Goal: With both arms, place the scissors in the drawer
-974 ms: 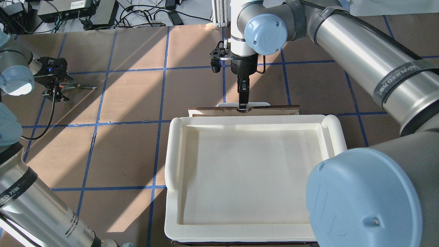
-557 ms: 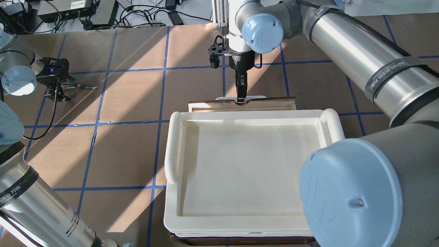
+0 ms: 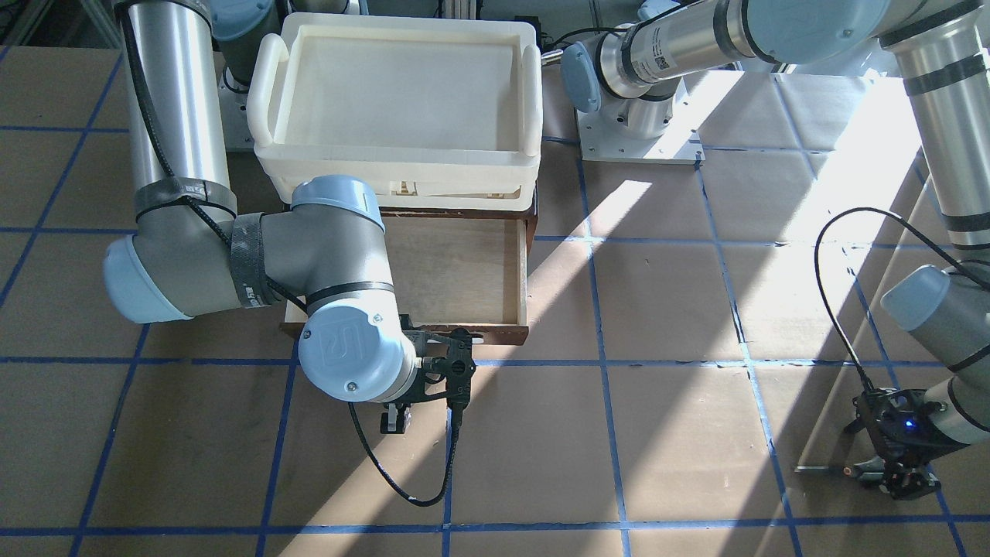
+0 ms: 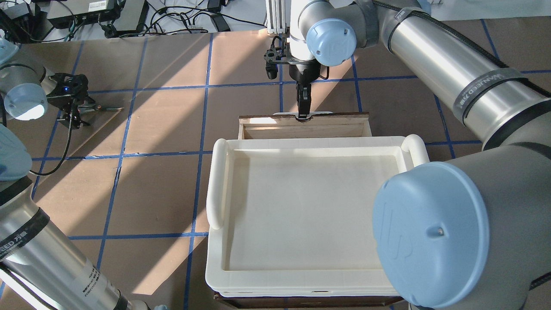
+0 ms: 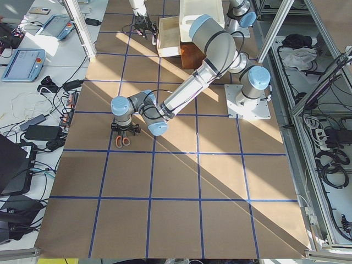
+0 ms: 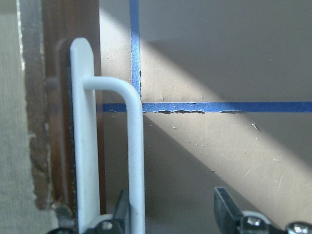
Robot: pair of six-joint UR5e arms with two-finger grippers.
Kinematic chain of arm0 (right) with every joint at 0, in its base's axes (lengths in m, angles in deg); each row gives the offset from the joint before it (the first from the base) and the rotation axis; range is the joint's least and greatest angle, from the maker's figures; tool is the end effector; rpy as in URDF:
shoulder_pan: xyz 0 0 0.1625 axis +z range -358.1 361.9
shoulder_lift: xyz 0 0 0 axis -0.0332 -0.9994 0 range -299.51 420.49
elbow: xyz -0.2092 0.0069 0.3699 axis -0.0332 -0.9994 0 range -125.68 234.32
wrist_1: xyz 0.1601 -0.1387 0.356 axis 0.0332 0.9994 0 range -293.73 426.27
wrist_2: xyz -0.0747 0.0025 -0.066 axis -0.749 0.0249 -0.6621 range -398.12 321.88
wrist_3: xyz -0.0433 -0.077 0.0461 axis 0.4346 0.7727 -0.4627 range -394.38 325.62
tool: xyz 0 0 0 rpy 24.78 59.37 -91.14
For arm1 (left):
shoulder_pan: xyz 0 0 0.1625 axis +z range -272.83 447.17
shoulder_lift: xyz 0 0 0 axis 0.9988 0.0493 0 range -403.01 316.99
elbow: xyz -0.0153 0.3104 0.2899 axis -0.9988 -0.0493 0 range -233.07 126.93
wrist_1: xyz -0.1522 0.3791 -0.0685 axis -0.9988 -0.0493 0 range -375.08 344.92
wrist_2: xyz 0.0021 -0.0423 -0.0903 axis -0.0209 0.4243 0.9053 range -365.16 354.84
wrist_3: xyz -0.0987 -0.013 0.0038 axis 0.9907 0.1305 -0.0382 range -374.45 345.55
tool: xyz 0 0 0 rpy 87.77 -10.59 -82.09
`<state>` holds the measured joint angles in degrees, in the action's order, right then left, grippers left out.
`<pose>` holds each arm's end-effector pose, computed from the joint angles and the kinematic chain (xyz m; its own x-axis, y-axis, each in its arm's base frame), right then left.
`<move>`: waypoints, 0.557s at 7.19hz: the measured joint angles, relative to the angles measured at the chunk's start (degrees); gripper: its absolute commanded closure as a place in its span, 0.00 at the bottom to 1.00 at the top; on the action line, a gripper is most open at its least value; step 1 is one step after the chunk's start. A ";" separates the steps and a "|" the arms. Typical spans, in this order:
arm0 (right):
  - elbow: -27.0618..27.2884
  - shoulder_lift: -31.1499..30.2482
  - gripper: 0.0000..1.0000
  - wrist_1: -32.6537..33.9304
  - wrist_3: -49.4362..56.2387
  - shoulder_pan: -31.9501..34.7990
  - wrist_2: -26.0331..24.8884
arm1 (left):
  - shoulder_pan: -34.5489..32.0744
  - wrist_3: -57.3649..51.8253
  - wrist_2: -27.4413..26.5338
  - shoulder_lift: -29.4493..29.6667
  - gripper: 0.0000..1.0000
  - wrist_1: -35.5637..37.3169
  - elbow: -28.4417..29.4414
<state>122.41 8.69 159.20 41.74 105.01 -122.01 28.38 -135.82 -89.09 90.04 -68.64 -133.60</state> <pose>0.3020 -0.6622 0.2671 -0.0195 -0.9683 -0.2491 -0.9985 0.0317 -0.0451 0.2507 -0.6915 0.1622 0.0024 0.9952 -0.0977 0.9979 -0.0087 -0.0642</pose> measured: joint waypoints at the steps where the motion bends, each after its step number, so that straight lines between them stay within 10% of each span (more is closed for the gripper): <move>1: -0.16 0.36 0.38 0.64 0.00 -0.24 0.09 | 0.00 -0.01 0.00 0.06 0.22 0.10 0.02; 3: -0.22 1.19 0.39 2.42 0.07 -0.34 0.19 | 0.00 -0.16 0.00 0.16 0.92 0.30 0.04; 4: -0.34 1.45 0.39 3.07 0.15 -0.36 0.21 | -0.03 -0.64 -0.01 0.23 1.00 0.42 0.04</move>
<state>122.08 10.14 162.27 41.89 104.65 -121.80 28.35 -136.46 -89.10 90.27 -68.22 -133.56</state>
